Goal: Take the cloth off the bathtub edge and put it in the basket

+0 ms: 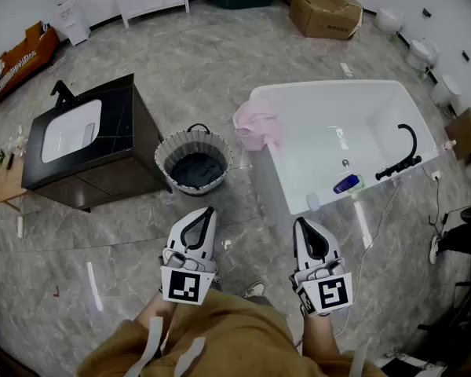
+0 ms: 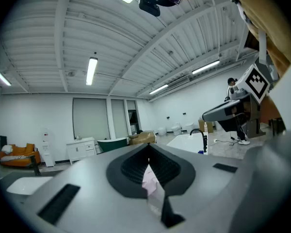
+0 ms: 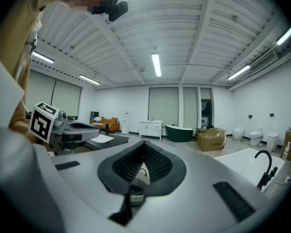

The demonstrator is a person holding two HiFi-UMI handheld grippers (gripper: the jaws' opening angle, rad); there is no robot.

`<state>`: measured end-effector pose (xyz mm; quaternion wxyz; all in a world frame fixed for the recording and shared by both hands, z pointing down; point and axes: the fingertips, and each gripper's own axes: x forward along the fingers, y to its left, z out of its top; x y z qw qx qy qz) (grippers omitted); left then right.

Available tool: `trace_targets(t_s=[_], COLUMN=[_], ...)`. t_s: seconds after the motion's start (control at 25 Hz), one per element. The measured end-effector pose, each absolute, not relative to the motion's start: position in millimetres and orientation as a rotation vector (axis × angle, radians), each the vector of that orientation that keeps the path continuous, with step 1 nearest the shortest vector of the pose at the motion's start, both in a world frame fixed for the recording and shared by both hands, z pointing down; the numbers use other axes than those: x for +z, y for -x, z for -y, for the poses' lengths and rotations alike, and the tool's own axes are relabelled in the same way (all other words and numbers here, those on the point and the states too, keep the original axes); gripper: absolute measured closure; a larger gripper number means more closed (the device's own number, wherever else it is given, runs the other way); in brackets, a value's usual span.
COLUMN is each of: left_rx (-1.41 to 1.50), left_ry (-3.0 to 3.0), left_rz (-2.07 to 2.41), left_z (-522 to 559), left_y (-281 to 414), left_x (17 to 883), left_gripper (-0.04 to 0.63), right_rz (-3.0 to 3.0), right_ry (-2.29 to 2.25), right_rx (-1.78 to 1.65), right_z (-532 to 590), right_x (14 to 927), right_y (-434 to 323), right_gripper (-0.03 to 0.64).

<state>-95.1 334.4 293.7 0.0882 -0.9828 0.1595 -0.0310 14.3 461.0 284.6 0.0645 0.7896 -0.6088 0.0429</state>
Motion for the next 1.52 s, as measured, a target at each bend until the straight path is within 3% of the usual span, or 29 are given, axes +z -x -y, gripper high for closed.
trace_targets(t_s=[0.24,1.12,1.52], left_rx=[-0.141,-0.214,-0.206], left_ry=[2.922,2.697,2.755], left_rz=[-0.415,-0.564,-0.526], left_z=[-293,-317,-272], left_y=[101,39,-6], left_x=[307,299,313], left_gripper=[0.591,0.591,0.591], right_rz=[1.771,1.889,1.841], right_ry=[-2.446,-2.403,-2.405], right_rx=[0.132,0.088,0.084], right_z=[-433,-450,-409], right_x=[282,294,295], right_y=[0,-95,-131], right_gripper=[0.612,0.611,0.611])
